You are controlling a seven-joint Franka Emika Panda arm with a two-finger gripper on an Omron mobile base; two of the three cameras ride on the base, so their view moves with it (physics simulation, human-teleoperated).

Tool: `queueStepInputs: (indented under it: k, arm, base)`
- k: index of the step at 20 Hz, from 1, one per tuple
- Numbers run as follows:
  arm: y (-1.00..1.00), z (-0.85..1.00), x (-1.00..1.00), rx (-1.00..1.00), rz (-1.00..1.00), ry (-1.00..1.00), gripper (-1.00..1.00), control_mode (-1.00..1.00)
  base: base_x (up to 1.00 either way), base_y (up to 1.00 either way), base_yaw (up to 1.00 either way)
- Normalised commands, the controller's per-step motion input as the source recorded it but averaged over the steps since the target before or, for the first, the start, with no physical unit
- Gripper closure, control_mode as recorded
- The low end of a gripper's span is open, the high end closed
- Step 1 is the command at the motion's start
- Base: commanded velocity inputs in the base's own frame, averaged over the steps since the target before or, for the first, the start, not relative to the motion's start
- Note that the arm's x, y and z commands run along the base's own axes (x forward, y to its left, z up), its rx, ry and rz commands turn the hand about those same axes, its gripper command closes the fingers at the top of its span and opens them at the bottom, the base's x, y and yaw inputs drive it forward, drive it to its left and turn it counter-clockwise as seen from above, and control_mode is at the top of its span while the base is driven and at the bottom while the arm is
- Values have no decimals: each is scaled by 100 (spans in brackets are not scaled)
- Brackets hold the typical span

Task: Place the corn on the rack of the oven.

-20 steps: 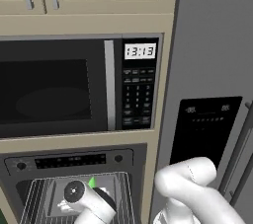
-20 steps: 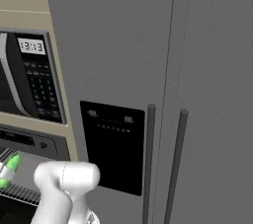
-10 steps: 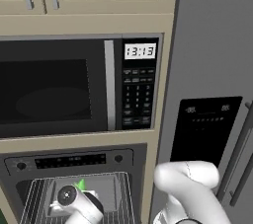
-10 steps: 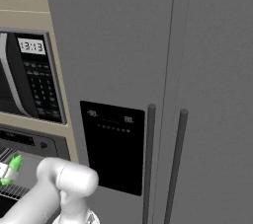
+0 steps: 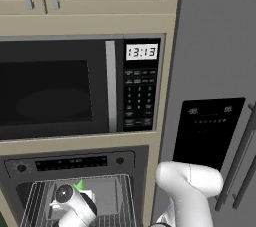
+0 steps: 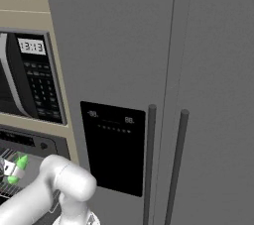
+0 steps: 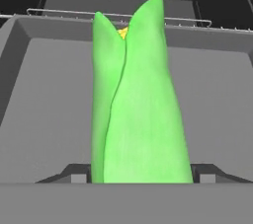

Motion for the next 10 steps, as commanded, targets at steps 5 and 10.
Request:
queueStepInputs:
  k: [5,10]
  arm:
    - [5,-38,15,-3,0,0,100,-100]
    - [3,-24,9,-1,0,0,100,-100]
  base:
    - [0,0,0]
    - [0,0,0]
